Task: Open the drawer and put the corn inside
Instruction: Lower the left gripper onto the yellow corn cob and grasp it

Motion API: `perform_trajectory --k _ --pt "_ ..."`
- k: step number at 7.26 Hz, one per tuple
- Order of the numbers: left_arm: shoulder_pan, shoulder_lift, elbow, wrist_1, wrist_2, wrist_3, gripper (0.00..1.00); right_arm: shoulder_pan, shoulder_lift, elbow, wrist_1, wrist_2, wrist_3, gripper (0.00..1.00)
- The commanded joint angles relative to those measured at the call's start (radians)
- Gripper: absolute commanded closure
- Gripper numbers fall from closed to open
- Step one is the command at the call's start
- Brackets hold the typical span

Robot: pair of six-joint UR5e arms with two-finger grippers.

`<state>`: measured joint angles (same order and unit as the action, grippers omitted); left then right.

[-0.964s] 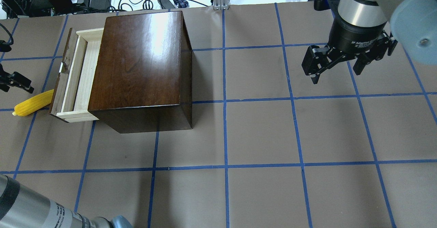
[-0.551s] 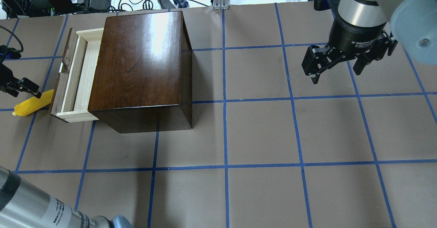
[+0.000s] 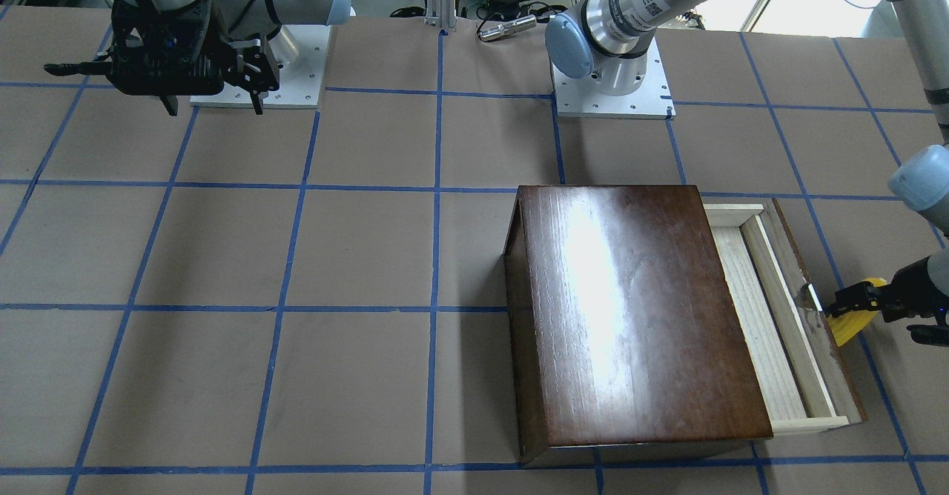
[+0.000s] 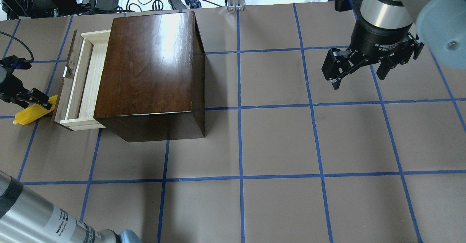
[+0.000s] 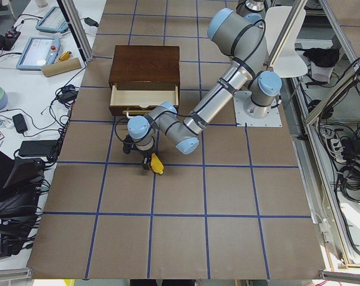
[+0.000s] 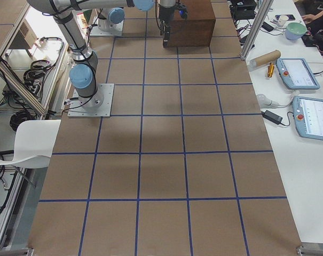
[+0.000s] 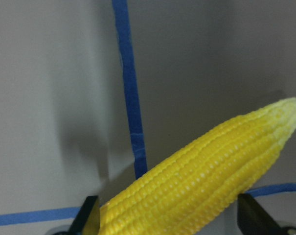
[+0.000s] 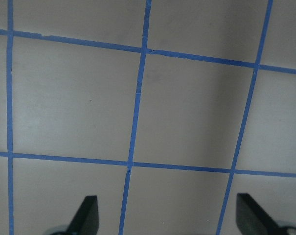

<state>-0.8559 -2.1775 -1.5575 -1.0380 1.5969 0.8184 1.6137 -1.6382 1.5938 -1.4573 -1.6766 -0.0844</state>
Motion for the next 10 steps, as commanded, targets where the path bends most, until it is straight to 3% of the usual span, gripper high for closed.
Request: perform_trajectory --k 1,4,5,6,7,10 --pt "0.0 -0.022 -0.003 0.009 0.0 0.002 0.0 0.0 0.0 0.0 0.0 0.002 0.0 0.0" --pt "0.0 -0.033 -0.004 0.009 0.0 0.002 0.0 0.0 0.0 0.0 0.0 0.0 0.0 0.0" --pt "0.002 -0.031 -0.004 0.015 0.0 0.002 0.24 0.0 0.0 0.0 0.0 0.0 0.0 0.0" --pt "0.0 -0.028 -0.003 0.016 0.002 0.002 0.56 0.0 0.0 0.0 0.0 0.0 0.0 0.0" --pt "0.0 -0.027 -0.003 0.015 0.002 0.001 0.97 0.0 0.0 0.0 0.0 0.0 0.0 0.0" --pt "0.0 -0.025 -0.003 0.015 0.002 0.001 1.0 0.0 0.001 0.0 0.0 0.0 0.0 0.0"
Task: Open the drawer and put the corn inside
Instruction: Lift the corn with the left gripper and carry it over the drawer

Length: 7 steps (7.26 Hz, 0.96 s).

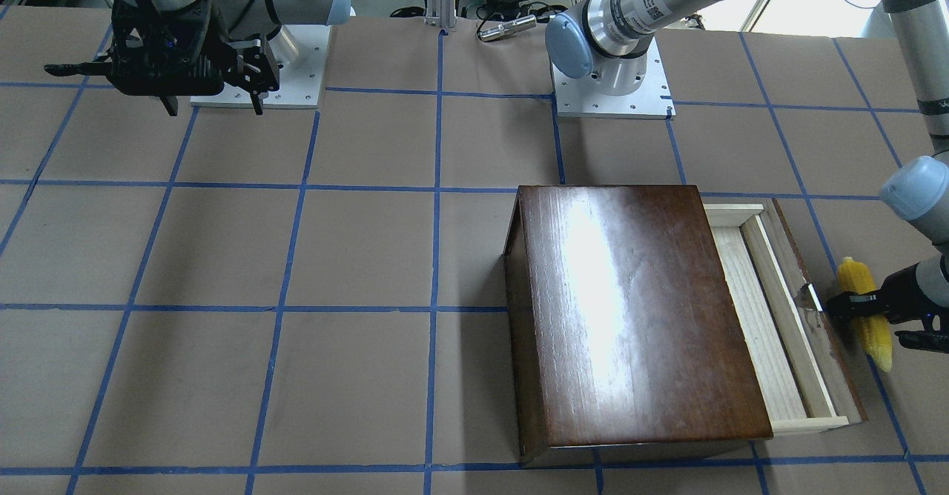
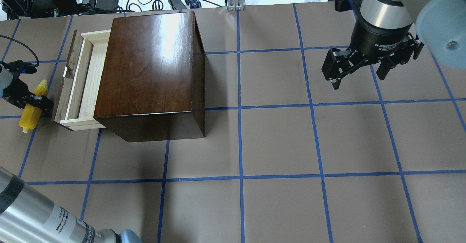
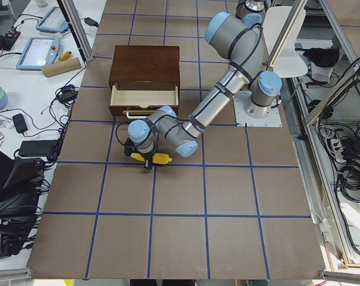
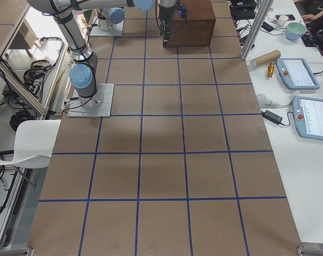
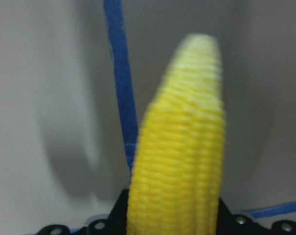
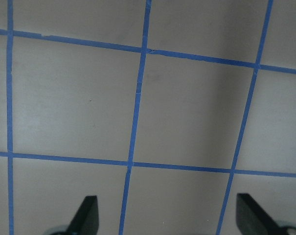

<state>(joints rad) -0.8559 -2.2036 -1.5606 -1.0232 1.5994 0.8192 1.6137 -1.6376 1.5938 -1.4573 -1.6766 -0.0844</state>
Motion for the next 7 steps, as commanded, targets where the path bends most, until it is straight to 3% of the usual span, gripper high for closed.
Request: perform_trajectory --k 1,7 --pt "0.0 0.001 0.001 0.0 -0.001 0.0 1.0 0.0 -0.001 0.0 0.0 0.0 0.0 0.0" --pt "-0.003 0.048 0.014 -0.017 0.004 -0.008 1.0 0.0 -0.001 0.0 0.0 0.0 0.0 0.0"
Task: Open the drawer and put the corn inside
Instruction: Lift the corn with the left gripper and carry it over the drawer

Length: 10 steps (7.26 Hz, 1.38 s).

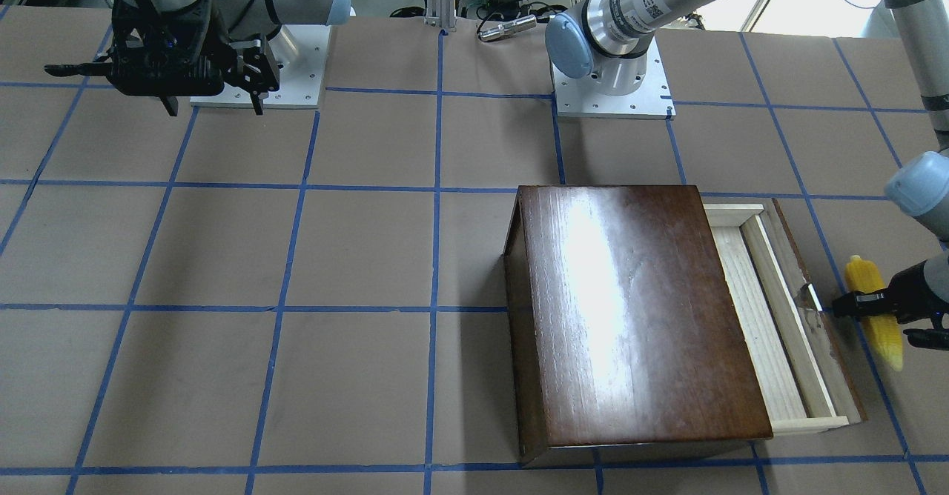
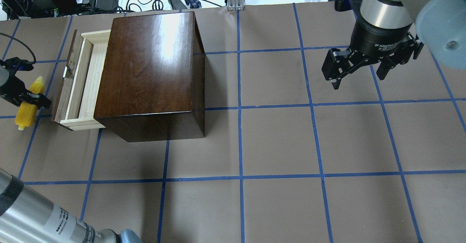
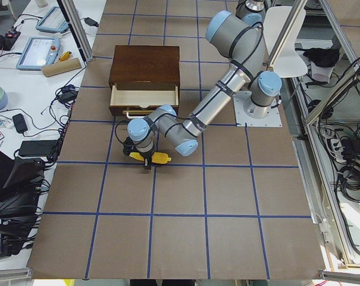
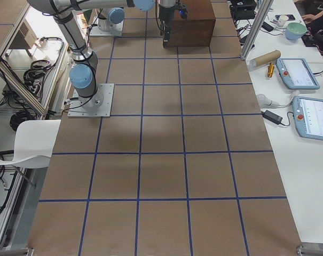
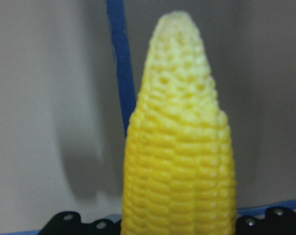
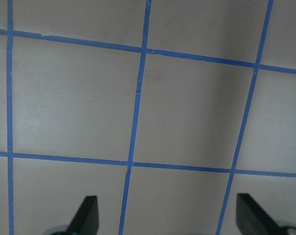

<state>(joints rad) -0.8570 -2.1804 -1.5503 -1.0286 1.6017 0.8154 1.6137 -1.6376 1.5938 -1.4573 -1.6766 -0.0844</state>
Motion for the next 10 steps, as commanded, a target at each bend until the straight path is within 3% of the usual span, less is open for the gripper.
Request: perform_trajectory --k 1,6,10 --pt "-0.002 0.068 0.007 -0.051 0.001 -0.004 1.0 0.0 0.001 0.0 0.0 0.0 0.0 0.0" --pt "-0.052 0.324 0.025 -0.348 -0.012 -0.034 1.0 0.0 0.001 0.0 0.0 0.0 0.0 0.0" --pt "-0.245 0.373 0.009 -0.372 -0.019 -0.296 1.0 0.0 0.001 0.0 0.0 0.002 0.0 0.0"
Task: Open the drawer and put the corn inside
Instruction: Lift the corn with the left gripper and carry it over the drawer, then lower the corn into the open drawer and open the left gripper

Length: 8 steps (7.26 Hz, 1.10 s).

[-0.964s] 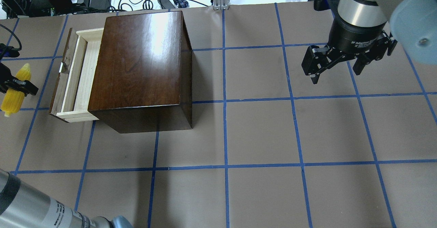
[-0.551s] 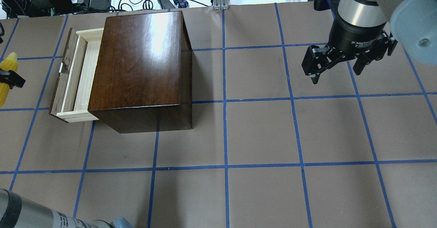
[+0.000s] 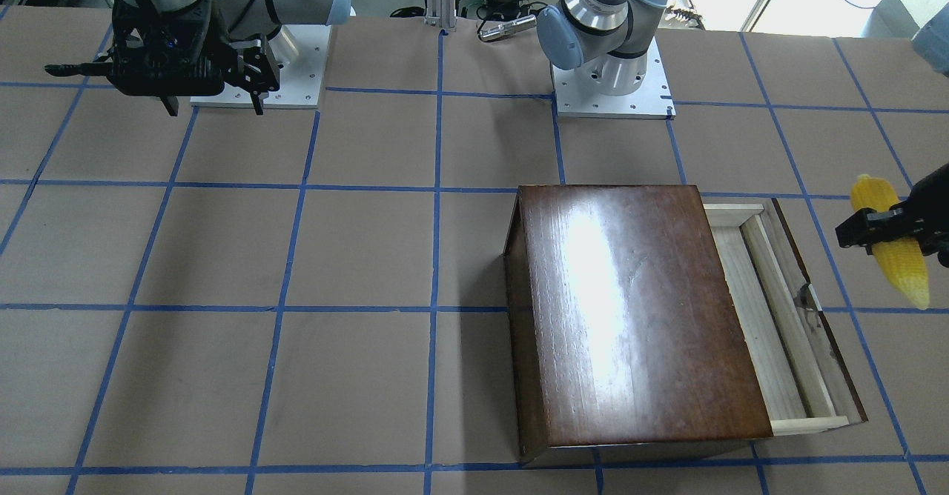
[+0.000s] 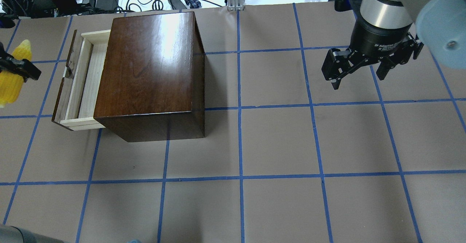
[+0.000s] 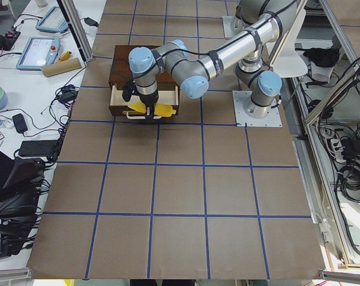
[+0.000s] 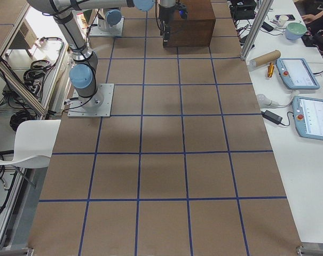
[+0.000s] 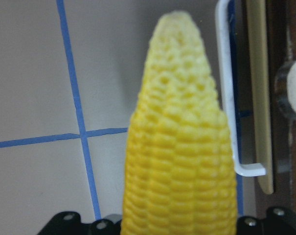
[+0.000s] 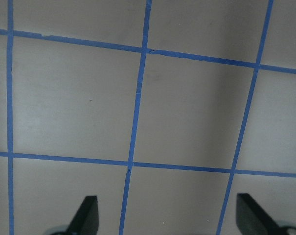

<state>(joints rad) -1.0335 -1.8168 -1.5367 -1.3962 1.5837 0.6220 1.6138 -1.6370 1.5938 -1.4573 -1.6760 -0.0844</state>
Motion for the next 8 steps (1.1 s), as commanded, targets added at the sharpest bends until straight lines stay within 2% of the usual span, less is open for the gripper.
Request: perform_trajectory --k 1,2,5,6,7,8 --pt "-0.123 0.01 -0.013 -0.003 -0.017 -0.195 1.0 0.0 0.0 0.0 0.0 0.001 0.0 0.0" --pt "-0.164 0.008 -0.017 -0.001 -0.045 -0.267 1.0 0.0 0.0 0.0 0.0 0.001 0.0 0.0" --pt "-0.185 0.004 -0.022 0.008 -0.045 -0.298 1.0 0.0 0.0 0.0 0.0 0.001 0.0 0.0" --pt "-0.183 -0.001 -0.022 0.009 -0.045 -0.294 0.39 0.0 0.0 0.0 0.0 0.001 0.0 0.0" --pt "-0.181 0.002 -0.022 0.008 -0.048 -0.297 0.0 0.0 -0.001 0.0 0.0 -0.001 0.0 0.0" --pt "-0.18 -0.001 -0.02 0.008 -0.048 -0.297 0.0 0.0 0.0 0.0 0.0 -0.001 0.0 0.0"
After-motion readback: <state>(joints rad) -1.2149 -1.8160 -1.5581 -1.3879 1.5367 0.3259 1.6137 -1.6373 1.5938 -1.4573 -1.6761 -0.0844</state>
